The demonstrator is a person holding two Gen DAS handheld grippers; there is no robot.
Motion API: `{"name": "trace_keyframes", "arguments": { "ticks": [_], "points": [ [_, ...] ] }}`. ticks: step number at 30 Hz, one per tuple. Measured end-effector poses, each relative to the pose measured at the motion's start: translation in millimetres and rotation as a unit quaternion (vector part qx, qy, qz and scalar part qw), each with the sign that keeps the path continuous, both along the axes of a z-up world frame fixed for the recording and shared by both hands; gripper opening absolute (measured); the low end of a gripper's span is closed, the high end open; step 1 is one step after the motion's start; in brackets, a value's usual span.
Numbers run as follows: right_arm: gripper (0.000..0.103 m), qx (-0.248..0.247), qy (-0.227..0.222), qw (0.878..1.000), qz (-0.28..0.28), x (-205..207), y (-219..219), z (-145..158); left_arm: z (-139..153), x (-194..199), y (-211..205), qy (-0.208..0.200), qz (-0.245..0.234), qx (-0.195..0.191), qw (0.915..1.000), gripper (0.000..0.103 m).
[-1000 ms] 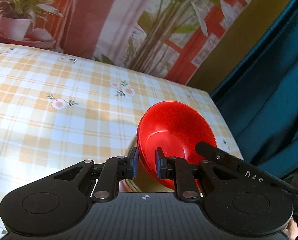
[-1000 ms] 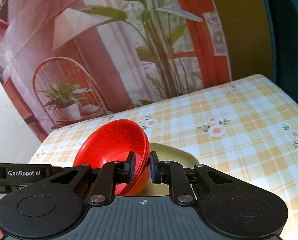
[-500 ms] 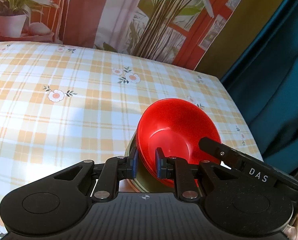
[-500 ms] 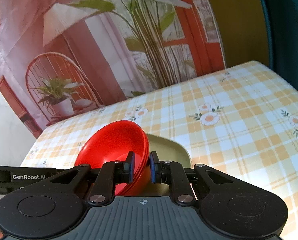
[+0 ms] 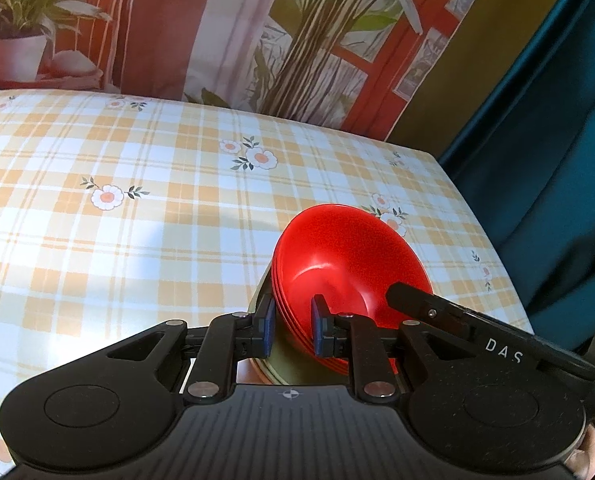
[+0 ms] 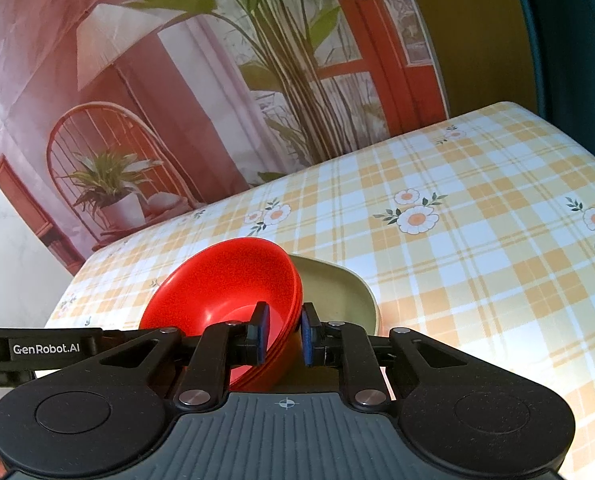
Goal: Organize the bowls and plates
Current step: 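Lower the red bowls onto the green plate and open both grippers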
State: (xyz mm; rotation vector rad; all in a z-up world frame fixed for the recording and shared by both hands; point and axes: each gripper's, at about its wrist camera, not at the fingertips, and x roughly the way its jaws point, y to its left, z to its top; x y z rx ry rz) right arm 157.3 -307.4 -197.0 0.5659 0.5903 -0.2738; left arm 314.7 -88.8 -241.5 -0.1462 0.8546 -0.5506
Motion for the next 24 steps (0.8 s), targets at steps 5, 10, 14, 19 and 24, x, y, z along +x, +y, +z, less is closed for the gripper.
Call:
{"name": "trace_keyframes", "arguments": {
  "ticks": [5, 10, 14, 19, 24],
  "points": [
    [0.024, -0.01, -0.001, 1.0, 0.002, -1.3, 3.0, 5.6, 5.2, -3.9, 1.6, -0.012, 0.0, 0.011, 0.9999, 0.02],
    [0.026, -0.029, 0.0, 1.0, -0.002, -7.5, 6.2, 13.9, 11.7, -11.4, 4.3, -0.028, 0.001, 0.022, 0.9994, 0.021],
    [0.043, -0.052, 0.009, 0.999, -0.006, -14.7, 10.7, 20.7, 19.2, -20.7, 4.6, -0.048, -0.001, 0.039, 0.9981, 0.024],
    [0.05, -0.076, 0.017, 0.997, -0.003, -24.8, 20.3, 28.0, 26.3, -32.0, 9.6, -0.07, 0.005, 0.051, 0.9962, 0.04],
    [0.06, -0.094, 0.027, 0.995, 0.001, -33.9, 32.6, 35.4, 30.4, -44.7, 17.9, -0.083, 0.006, 0.054, 0.9951, 0.047]
  ]
}}
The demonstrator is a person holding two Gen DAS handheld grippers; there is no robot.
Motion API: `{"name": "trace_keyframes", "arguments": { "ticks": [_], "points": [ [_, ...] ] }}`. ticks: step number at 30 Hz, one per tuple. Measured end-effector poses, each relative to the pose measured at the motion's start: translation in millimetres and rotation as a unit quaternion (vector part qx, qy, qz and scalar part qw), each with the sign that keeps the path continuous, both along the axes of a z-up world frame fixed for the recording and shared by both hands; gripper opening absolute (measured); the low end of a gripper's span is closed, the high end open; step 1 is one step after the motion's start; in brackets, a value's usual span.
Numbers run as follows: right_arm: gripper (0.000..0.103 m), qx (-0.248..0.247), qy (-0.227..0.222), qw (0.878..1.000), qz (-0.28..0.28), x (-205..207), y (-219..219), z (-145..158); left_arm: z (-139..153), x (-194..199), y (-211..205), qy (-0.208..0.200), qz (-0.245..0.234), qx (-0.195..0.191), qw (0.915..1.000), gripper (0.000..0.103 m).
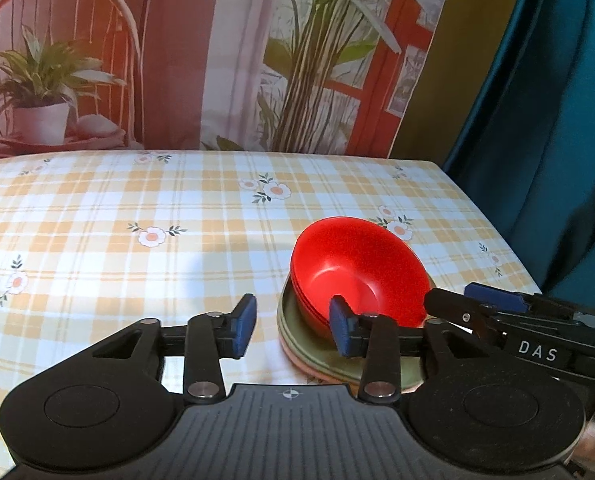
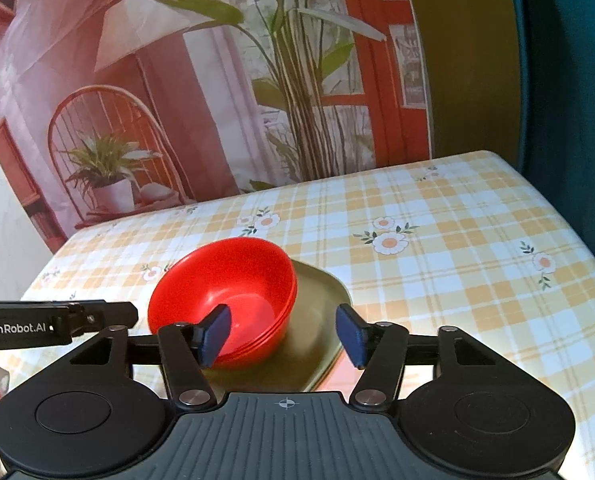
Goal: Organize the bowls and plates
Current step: 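Lower the red bowls onto the green plate and open both grippers, then pull both grippers back up from the plate and bowl stack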
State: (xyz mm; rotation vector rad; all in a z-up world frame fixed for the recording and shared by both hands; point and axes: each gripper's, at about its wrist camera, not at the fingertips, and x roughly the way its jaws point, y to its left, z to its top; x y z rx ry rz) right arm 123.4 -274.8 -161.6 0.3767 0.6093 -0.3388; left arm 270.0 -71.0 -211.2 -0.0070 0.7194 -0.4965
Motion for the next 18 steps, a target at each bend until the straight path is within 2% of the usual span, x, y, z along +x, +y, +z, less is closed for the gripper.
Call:
{"name": "trace_keyframes", "arguments": {
  "ticks": [2, 5, 7, 9, 11, 13, 18],
  "points": [
    [0.064, -0.007, 0.003, 1.0, -0.001, -3.1, 4.6, 3.7, 0.7, -5.4, 3.5, -0.006, 0.001, 0.003, 1.0, 0.056],
    [0.076, -0.015, 0.003, 1.0, -0.005, -8.4, 10.5, 8.5, 3.5, -12.2, 10.2, -0.016, 0.004, 0.01, 0.9998, 0.061],
    [0.08, -0.02, 0.005, 1.0, -0.006, -11.4, 14.7, 11.6, 6.8, -16.1, 16.3, -0.024, 0.01, 0.013, 0.9996, 0.066],
    [0.088, -0.025, 0.006, 1.0, -0.005, -13.3, 18.9, 14.4, 11.3, -21.5, 23.7, -0.034, 0.016, 0.013, 0.9992, 0.074],
    [0.095, -0.033, 0.007, 0.999, -0.002, -15.2, 24.3, 17.7, 16.0, -28.0, 31.3, -0.042, 0.015, 0.009, 0.999, 0.088],
    [0.102, -0.04, 0.008, 0.999, 0.001, -16.6, 30.9, 22.4, 20.7, -34.9, 37.4, -0.052, 0.017, 0.009, 0.9984, 0.097],
    [0.103, -0.049, 0.007, 0.999, 0.004, -19.5, 43.6, 33.5, 32.1, -51.1, 50.0, -0.074, 0.03, 0.021, 0.9966, 0.103]
  ]
}}
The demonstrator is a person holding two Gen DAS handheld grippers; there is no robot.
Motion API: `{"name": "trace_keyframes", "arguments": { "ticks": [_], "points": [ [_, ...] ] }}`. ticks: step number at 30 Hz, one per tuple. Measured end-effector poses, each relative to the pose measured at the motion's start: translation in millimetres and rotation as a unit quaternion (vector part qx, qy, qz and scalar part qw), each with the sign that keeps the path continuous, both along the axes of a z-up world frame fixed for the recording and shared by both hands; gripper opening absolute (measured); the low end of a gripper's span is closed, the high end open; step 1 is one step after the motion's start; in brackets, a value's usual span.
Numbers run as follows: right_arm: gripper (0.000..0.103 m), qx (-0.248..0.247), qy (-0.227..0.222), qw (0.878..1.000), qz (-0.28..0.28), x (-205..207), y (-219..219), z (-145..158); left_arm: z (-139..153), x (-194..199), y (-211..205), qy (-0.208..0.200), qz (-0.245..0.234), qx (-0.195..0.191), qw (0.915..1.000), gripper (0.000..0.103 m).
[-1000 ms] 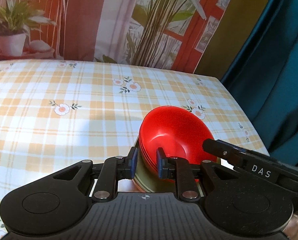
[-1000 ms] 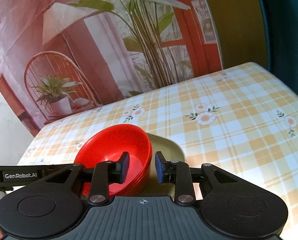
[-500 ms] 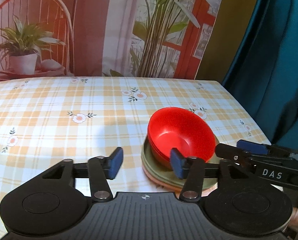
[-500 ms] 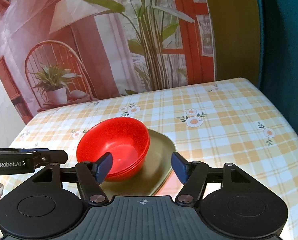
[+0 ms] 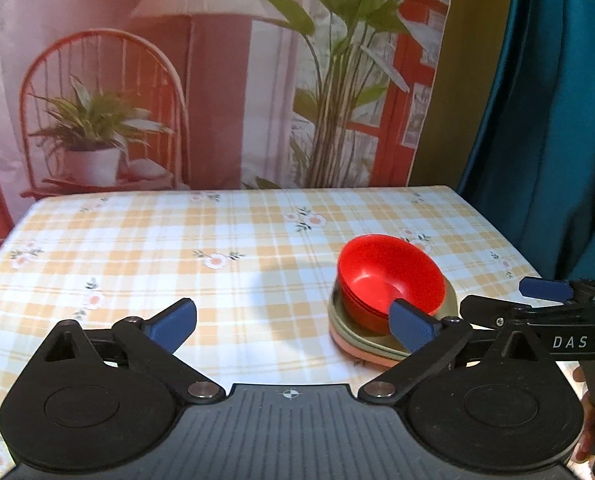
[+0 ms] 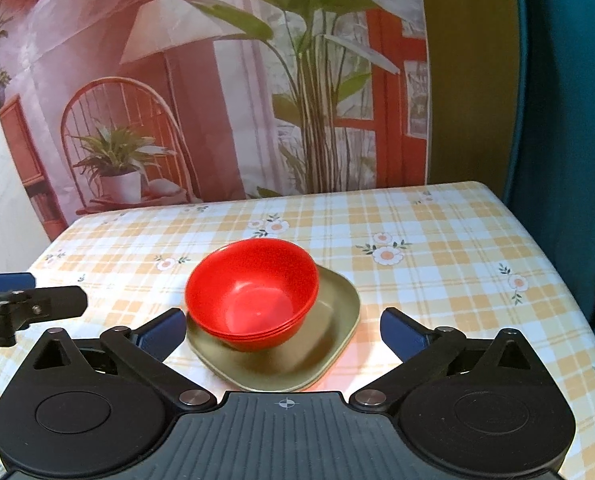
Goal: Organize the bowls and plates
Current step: 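Pull both grippers back up from the plate and bowl stack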
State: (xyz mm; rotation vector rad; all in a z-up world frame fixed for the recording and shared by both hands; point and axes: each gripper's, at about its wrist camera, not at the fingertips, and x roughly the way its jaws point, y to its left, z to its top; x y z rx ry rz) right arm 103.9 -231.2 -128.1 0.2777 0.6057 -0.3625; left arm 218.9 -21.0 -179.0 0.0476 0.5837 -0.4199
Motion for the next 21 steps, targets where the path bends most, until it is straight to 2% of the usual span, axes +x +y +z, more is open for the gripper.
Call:
{"name": "trace_keyframes", "arguments": {
  "ticks": [13, 21],
  "points": [
    [0.103, -0.016, -0.027, 0.999, 0.02, -23.0, 38.0, 35.6, 44.4, -48.0, 31.1, -0.058, 0.057, 0.017, 0.9966, 0.103],
    [0.103, -0.037, -0.052, 0.998, 0.027, -45.4, 65.7, 70.4, 67.0, -83.6, 51.9, -0.078, 0.064, -0.013, 0.9948, 0.103]
  ]
}}
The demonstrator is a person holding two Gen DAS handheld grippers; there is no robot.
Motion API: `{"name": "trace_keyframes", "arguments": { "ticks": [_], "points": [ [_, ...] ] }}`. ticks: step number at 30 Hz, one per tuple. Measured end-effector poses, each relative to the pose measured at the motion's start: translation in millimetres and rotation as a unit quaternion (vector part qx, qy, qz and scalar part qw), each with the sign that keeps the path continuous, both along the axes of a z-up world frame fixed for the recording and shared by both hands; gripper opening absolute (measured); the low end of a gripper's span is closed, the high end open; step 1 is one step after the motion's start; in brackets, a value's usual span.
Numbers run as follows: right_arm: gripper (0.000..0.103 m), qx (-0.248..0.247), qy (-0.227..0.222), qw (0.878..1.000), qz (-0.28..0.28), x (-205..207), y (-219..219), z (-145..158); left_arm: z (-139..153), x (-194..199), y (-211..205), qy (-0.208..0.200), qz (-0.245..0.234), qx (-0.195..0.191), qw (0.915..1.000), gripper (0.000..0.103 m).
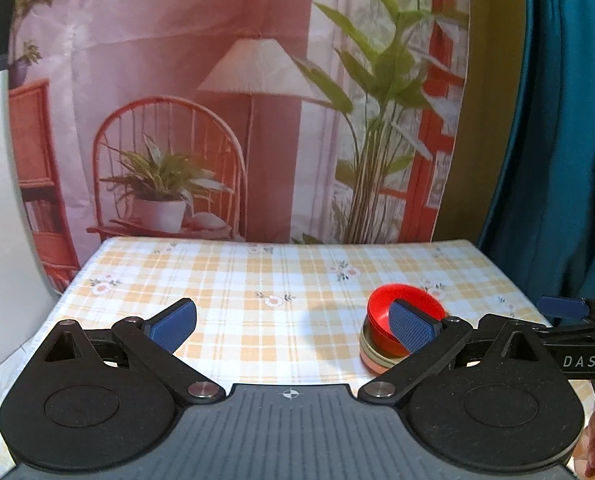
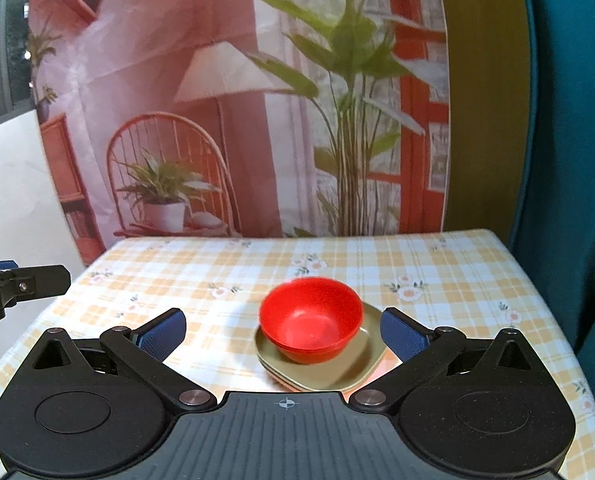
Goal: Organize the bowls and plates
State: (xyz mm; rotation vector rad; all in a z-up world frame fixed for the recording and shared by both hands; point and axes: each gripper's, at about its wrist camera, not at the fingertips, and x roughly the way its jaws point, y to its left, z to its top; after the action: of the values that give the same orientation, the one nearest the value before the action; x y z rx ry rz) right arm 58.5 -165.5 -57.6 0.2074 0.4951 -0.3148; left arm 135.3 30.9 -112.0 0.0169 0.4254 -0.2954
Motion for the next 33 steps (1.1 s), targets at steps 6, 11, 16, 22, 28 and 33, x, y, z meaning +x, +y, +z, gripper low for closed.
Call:
{"name": "trace_keyframes", "arguments": {
  "ticks": [6, 11, 16, 22, 28, 33],
  "points": [
    [0.103, -0.022, -0.025, 0.999, 0.002, -22.7, 23.4, 28.5, 20.9, -31.4, 11.8, -0.029, 0.01, -0.001, 0.9995, 0.103],
    [0.103, -0.034, -0.047, 0.998, 0.007, -42.3, 40.3, 51.1, 41.3, -59.3, 17.3, -0.057, 0.021, -0.001, 0.9982, 0.103],
    [0.103, -0.054, -0.064, 0.997, 0.005, -55.9, 51.1, 68.9, 54.0, -78.8, 23.0, -0.082, 0.004, -0.017, 0.9965, 0.103],
    [0.103, -0.054, -0.073, 0.996, 0.006, -61.4, 52.2, 77.3, 59.8, -84.4, 18.7, -0.081, 0.015, 0.003, 0.9966, 0.103],
    [0.103, -0.056, -0.077, 0.995, 0.008, -64.5, 52.6, 78.2, 62.3, -91.3, 13.5, -0.095, 0.024, 0.017, 0.995, 0.103],
    [0.103, -0.054, -0.079, 0.995, 0.005, -66.9, 51.0, 77.3, 62.3, -94.9, 10.5, -0.105, 0.027, 0.027, 0.9937, 0.103]
  ]
}}
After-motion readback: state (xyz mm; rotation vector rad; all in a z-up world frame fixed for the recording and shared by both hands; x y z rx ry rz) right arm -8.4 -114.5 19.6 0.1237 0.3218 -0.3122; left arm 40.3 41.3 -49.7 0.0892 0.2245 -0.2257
